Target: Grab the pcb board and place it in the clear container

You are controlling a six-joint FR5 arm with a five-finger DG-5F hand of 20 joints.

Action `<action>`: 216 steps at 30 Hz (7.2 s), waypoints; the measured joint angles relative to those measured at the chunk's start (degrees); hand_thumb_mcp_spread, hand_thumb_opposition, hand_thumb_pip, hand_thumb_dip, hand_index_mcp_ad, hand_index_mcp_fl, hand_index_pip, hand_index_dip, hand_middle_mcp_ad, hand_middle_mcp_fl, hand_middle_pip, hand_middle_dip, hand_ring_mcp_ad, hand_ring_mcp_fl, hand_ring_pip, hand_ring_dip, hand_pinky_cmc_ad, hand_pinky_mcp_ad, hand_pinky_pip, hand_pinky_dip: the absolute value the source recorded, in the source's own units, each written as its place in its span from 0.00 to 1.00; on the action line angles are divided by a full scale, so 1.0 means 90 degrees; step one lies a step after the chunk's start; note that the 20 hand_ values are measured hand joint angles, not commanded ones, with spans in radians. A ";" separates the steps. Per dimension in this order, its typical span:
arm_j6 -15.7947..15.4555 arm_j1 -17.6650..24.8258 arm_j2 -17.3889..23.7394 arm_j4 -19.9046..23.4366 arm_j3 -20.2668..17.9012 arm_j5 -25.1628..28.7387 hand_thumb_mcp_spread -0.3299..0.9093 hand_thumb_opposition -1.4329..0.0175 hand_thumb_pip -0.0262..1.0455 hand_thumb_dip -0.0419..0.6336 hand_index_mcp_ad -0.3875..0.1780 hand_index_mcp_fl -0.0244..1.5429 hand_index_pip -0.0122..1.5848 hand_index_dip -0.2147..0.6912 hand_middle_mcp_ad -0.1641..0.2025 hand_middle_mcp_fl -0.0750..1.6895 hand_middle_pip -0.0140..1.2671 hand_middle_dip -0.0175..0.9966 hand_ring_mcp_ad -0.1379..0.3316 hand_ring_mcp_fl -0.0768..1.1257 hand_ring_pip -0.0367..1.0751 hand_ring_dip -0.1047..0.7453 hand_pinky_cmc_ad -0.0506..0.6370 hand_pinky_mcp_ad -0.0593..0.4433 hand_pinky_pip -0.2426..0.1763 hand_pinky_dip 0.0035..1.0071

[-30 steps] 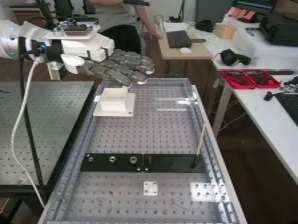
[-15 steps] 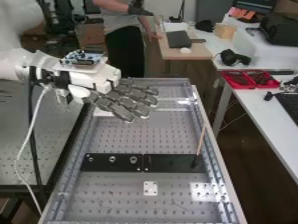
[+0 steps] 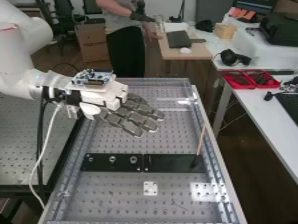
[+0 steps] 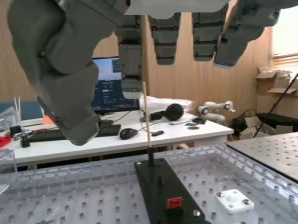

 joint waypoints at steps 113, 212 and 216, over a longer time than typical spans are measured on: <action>-0.2315 -0.0530 -0.2044 0.0673 0.1074 -0.0875 0.64 0.41 0.70 0.43 0.59 0.16 0.98 0.39 0.62 0.13 0.11 0.19 0.80 0.07 0.12 0.15 0.42 0.46 0.34 0.40; -0.2344 -0.0719 -0.0881 0.0191 0.1233 -0.1756 0.64 0.37 0.64 0.43 0.62 0.34 0.96 0.32 0.63 0.18 0.11 0.19 0.80 0.10 0.12 0.17 0.48 0.45 0.43 0.34; -0.2148 -0.0469 -0.0478 0.0213 0.1148 -0.1872 0.64 0.37 0.64 0.43 0.62 0.34 0.96 0.32 0.63 0.18 0.11 0.19 0.80 0.10 0.12 0.17 0.48 0.45 0.46 0.33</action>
